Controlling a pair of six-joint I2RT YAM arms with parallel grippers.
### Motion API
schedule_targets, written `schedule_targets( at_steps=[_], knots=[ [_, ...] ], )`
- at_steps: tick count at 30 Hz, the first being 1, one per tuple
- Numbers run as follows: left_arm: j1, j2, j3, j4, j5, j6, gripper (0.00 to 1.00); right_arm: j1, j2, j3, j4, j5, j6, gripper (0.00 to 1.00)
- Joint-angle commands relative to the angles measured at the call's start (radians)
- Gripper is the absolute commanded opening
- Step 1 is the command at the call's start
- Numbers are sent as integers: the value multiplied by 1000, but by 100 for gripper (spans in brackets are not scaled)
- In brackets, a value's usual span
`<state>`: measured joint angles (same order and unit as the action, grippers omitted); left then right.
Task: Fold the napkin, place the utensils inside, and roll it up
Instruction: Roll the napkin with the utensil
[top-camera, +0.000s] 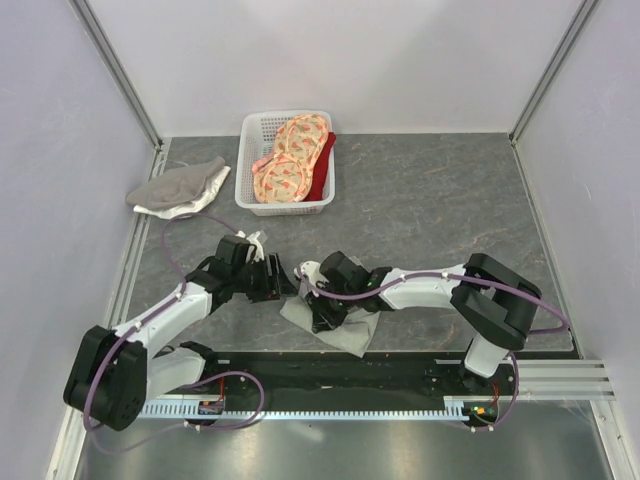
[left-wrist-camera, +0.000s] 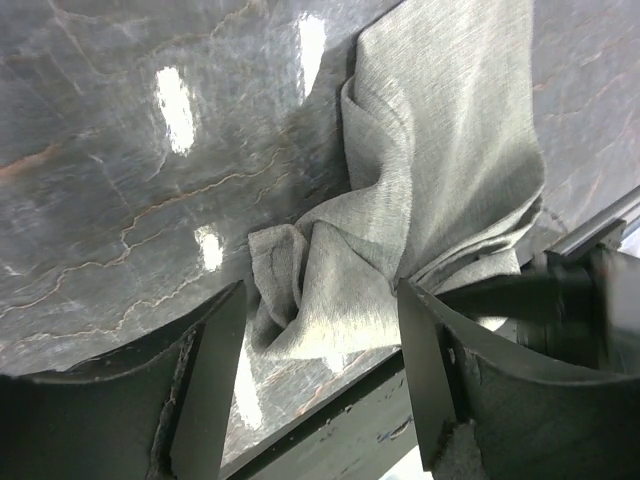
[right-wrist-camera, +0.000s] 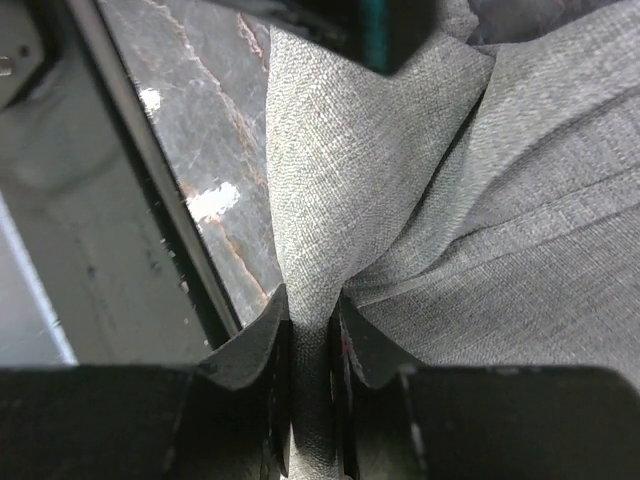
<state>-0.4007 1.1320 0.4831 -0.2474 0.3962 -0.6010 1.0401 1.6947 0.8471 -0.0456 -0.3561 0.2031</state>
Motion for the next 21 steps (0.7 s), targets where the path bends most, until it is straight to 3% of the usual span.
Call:
schedule_targets(
  at_steps=[1, 6, 12, 21],
  knots=[
    [3, -84, -43, 36, -8, 4, 70, -76, 59, -39, 6, -250, -17, 18],
    [3, -152, -136, 170, 76, -29, 72, -158, 141, -19, 10, -408, -42, 18],
    [3, -124, -175, 229, 109, -34, 67, -235, 230, 9, 13, -521, -63, 16],
    [2, -17, -176, 327, 122, -14, 48, -268, 306, 40, 9, -560, -76, 16]
  ],
)
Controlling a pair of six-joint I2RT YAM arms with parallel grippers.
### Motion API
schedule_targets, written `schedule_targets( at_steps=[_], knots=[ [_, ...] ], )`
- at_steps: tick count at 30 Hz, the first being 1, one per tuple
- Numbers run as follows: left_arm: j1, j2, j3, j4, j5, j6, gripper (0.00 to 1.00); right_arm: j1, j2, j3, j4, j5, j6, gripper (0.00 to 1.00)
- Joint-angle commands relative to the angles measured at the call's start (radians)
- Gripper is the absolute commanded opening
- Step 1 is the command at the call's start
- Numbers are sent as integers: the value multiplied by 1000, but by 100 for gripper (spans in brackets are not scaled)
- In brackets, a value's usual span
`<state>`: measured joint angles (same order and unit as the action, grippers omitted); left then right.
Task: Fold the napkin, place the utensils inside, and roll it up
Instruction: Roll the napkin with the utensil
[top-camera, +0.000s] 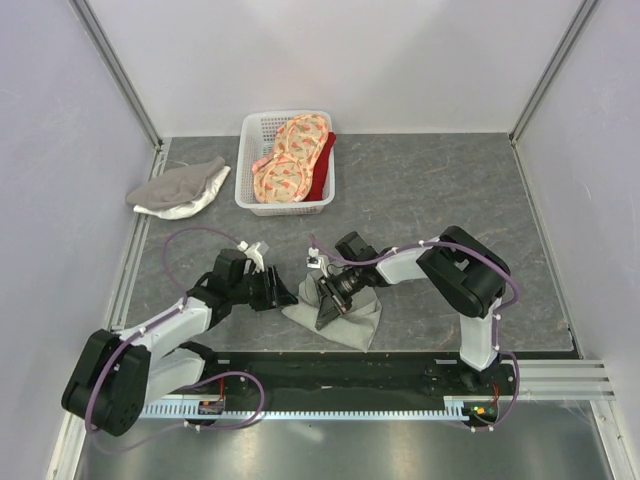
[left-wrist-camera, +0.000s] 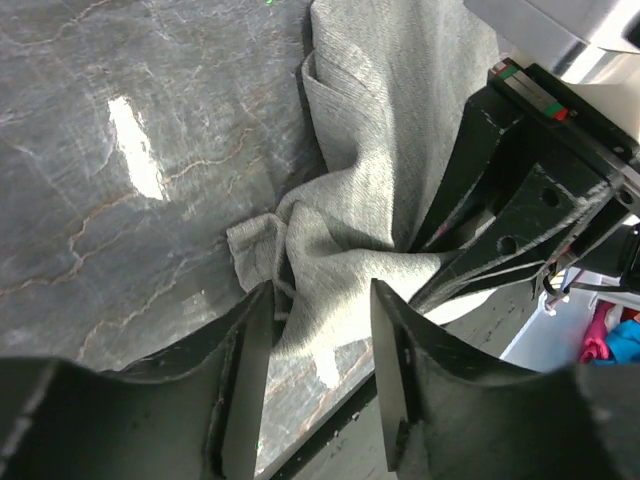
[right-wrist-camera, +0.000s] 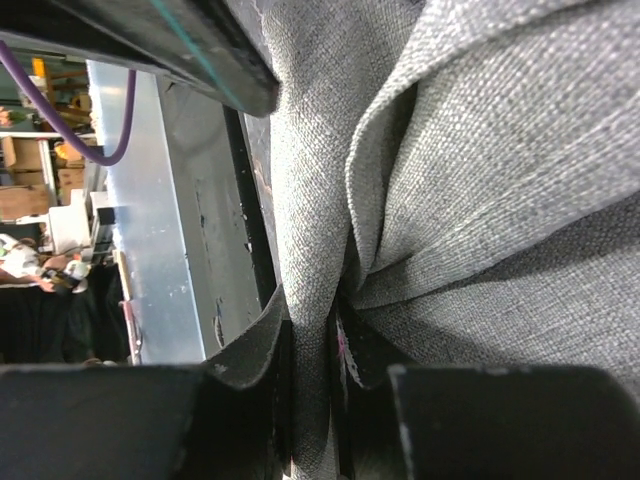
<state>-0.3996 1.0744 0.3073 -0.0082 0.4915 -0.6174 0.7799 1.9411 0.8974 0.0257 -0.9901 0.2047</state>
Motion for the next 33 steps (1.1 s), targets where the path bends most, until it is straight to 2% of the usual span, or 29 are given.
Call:
schedule_targets(
  at_steps=[1, 5, 6, 10, 13, 14, 16, 17, 19, 25, 27, 32, 33],
  knots=[
    [2, 48, 0, 94, 30, 7, 46, -10, 62, -11, -63, 73, -79, 16],
    [-1, 87, -10, 145, 58, 7, 38, -19, 62, -6, -66, 70, -77, 17],
    [-1, 100, -14, 151, 68, 5, 32, -24, 64, -5, -70, 71, -80, 17],
    [-2, 134, -13, 160, 65, 7, 19, -30, 53, 0, -78, 80, -77, 22],
    [-2, 169, 1, 139, 56, 5, 11, -31, 10, 15, -108, 125, -70, 38],
    [-4, 176, 10, 125, 50, 5, 8, -30, -5, 18, -131, 142, -68, 46],
    [-4, 199, 33, 76, 33, 11, 3, -31, -66, 29, -159, 189, -61, 53],
    [-2, 206, 39, 65, 32, 15, 2, -31, -91, 32, -185, 214, -56, 58],
    [-2, 217, 52, 41, 27, 16, 2, -31, -160, 44, -219, 261, -48, 61],
    [-10, 251, 88, 14, 42, 11, 2, -31, -404, -4, -286, 527, 93, 79],
    [-11, 259, 105, -16, 33, 15, 2, -30, -503, -34, -309, 609, 182, 87],
    [-16, 263, 142, -81, 10, 30, 2, -30, -677, -181, -368, 757, 424, 91],
    [-16, 262, 151, -85, 6, 31, 2, -33, -730, -208, -372, 783, 517, 92]
  ],
)
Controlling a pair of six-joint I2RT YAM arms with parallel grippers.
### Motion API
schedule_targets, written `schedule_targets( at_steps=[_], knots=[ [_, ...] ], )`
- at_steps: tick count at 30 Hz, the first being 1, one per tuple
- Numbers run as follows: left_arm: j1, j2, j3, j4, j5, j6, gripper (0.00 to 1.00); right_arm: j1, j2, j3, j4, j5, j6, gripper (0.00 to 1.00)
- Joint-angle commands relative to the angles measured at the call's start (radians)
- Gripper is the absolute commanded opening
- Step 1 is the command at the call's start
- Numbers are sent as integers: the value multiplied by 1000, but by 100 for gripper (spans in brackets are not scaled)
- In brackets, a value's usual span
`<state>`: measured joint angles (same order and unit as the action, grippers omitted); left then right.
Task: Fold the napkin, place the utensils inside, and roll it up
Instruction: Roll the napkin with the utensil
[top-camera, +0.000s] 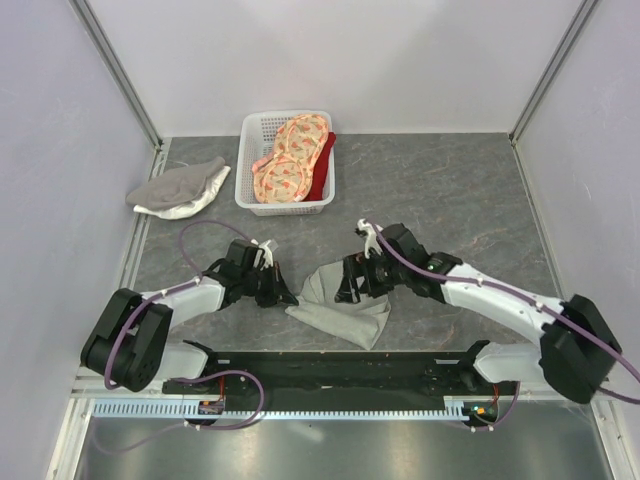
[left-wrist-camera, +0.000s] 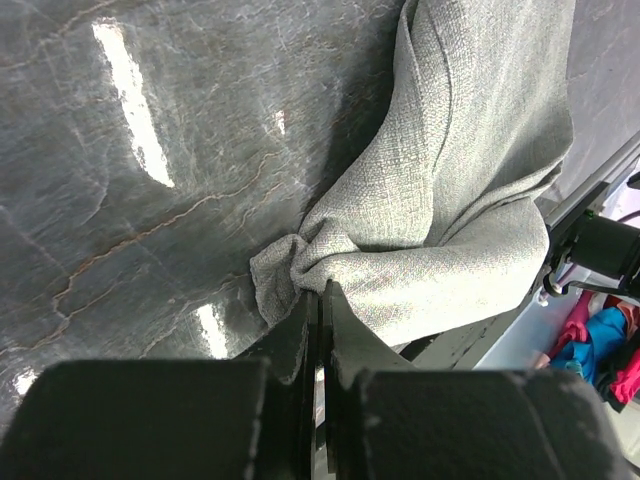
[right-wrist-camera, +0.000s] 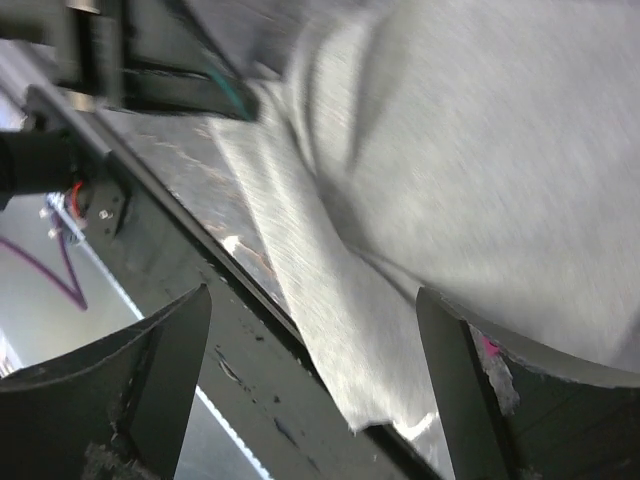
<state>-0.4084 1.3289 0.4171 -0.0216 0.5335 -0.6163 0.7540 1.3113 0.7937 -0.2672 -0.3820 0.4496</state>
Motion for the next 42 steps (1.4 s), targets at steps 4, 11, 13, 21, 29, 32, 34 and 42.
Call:
schedule_targets(
  at_steps=[4, 11, 13, 21, 29, 32, 34, 42],
  knots=[
    [-10, 12, 48, -78, -33, 32, 2, -5, -202, -259, -49, 167, 424, 91],
    [-15, 13, 57, -84, -30, 35, 2, -4, -314, -350, -9, 166, 488, 81],
    [-15, 12, 63, -92, -30, 36, 2, -4, -320, -337, -18, 176, 480, 77],
    [-18, 49, 126, -179, -46, 62, 2, 296, -218, 11, -159, 556, 117, 85],
    [-18, 79, 147, -209, -32, 69, 2, 587, 241, 260, -244, 834, -117, 88],
    [-18, 84, 152, -210, -26, 70, 2, 619, 318, 303, -231, 876, -170, 88],
    [-18, 90, 157, -212, -21, 72, 2, 630, 342, 299, -210, 882, -201, 86],
    [-18, 107, 163, -213, -12, 76, 2, 630, 361, 234, -136, 861, -284, 81]
  ],
)
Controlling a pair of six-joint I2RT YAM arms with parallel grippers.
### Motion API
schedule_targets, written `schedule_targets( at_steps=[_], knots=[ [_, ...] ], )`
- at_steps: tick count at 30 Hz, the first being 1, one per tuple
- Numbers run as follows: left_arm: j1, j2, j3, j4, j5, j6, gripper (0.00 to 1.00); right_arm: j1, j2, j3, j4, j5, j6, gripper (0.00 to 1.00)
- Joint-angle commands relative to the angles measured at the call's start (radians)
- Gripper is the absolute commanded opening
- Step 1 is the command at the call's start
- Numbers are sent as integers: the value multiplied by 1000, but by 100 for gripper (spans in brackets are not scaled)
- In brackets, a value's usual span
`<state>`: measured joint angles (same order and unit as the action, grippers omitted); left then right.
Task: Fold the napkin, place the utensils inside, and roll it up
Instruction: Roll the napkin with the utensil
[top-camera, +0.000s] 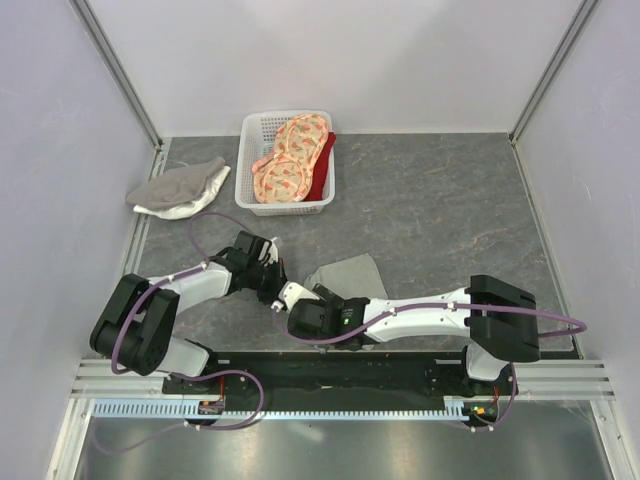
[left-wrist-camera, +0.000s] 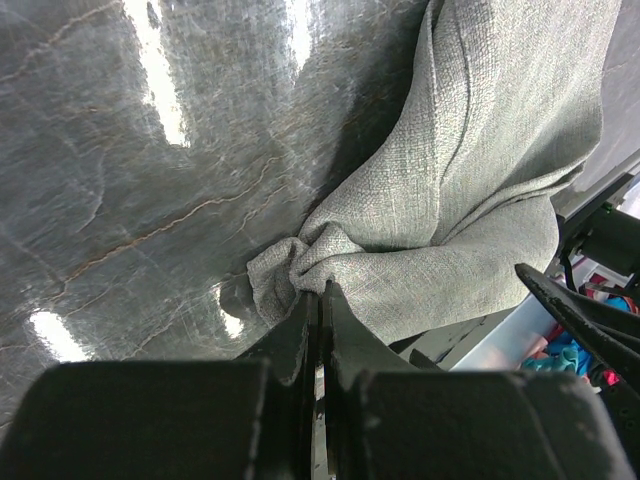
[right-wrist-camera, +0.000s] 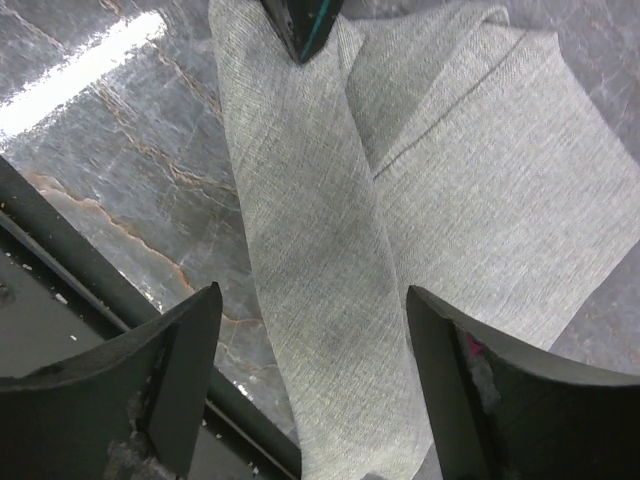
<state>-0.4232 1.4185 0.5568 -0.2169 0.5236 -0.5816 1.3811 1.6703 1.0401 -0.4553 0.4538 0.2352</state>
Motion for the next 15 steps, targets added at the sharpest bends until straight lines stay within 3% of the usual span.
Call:
schedule_targets(
  at_steps=[1, 6, 15],
  knots=[
    [-3, 17, 25, -18, -2, 42, 2, 1, 5, -18, 58, 16, -77, 79],
    [-3, 19, 29, -19, 4, 42, 2, -13, 11, -51, 93, -36, -91, 65],
    [-3, 16, 43, -18, 22, 52, 2, -85, 12, -115, 145, -150, -97, 59]
  ],
)
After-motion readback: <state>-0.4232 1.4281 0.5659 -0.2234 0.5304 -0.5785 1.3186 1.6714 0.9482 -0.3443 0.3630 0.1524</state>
